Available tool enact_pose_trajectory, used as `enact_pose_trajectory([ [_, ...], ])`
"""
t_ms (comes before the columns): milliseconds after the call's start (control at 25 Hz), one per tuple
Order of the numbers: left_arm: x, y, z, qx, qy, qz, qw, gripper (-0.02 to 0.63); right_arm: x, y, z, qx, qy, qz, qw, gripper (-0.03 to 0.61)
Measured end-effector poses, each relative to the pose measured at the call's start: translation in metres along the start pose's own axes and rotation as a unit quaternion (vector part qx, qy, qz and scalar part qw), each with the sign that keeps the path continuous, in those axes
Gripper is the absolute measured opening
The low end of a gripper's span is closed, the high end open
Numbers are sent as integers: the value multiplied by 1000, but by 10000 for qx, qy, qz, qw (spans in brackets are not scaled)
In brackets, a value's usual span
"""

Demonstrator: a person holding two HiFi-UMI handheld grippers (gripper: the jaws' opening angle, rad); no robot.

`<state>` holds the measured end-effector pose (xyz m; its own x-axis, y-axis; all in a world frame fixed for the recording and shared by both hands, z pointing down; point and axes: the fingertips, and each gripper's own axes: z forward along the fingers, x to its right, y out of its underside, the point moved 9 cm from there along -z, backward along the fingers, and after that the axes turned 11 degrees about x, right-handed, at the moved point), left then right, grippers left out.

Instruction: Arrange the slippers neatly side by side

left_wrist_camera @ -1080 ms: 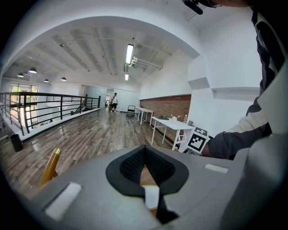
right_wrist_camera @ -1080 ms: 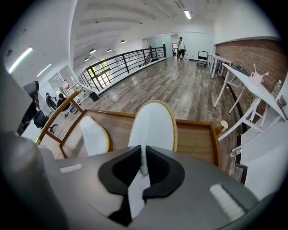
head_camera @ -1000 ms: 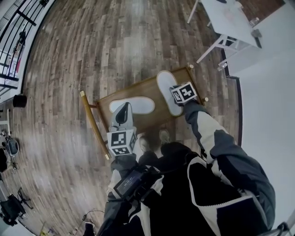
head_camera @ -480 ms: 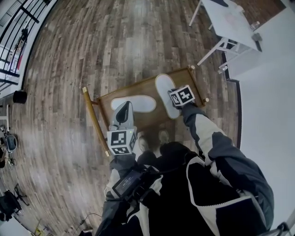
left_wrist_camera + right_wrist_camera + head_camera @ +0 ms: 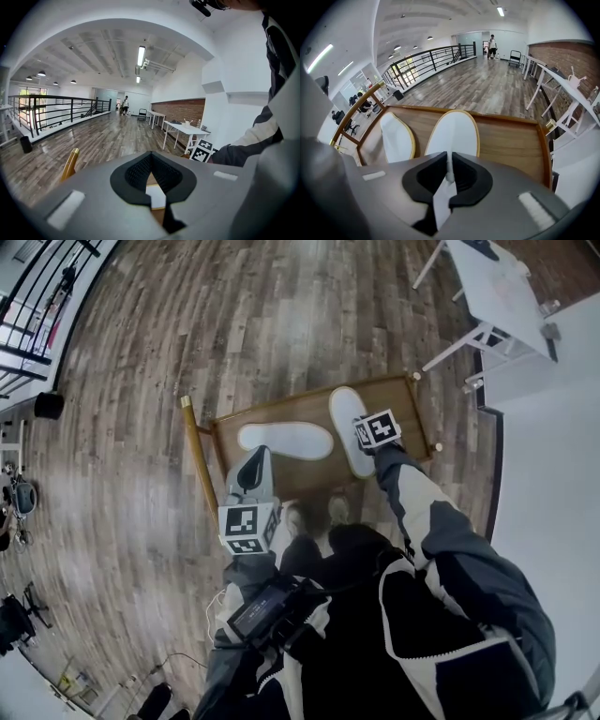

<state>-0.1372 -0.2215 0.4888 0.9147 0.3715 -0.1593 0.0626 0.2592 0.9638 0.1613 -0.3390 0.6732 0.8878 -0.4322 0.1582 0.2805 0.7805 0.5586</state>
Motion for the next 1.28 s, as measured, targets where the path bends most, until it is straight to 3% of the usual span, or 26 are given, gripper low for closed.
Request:
enact_pose_trajectory([
  [120, -1, 0, 1, 18, -8, 20, 10000, 8, 1, 0, 3, -31, 10, -15, 10000, 48],
  [240, -4, 3, 1, 56, 18, -1, 10000, 8, -1, -2, 4, 46, -91, 44, 9999, 167],
  [560, -8, -1, 2, 224, 63, -66, 9997, 8, -13, -26, -40, 838, -216, -175, 9961, 189],
  [840, -9, -14, -10, 420, 63, -78, 9991, 8, -73, -48, -69, 1233, -1040, -1617, 9736, 183],
  [920, -9, -16, -15, 439, 77, -64, 9990, 8, -89, -48, -70, 1311, -1355, -1512, 9704, 164],
  [1120, -18, -17, -26, 433, 37, -236, 9988, 9, -127, -39, -69, 1400, -1708, -428, 9744, 141],
  [1200, -21, -17, -30, 442, 43, -257, 9987, 9, -142, -29, -63, 1253, -1638, -363, 9778, 141],
  [1280, -23, -19, -33, 443, 87, -219, 9987, 9, -154, -24, -52, 1067, -1590, -735, 9787, 141],
])
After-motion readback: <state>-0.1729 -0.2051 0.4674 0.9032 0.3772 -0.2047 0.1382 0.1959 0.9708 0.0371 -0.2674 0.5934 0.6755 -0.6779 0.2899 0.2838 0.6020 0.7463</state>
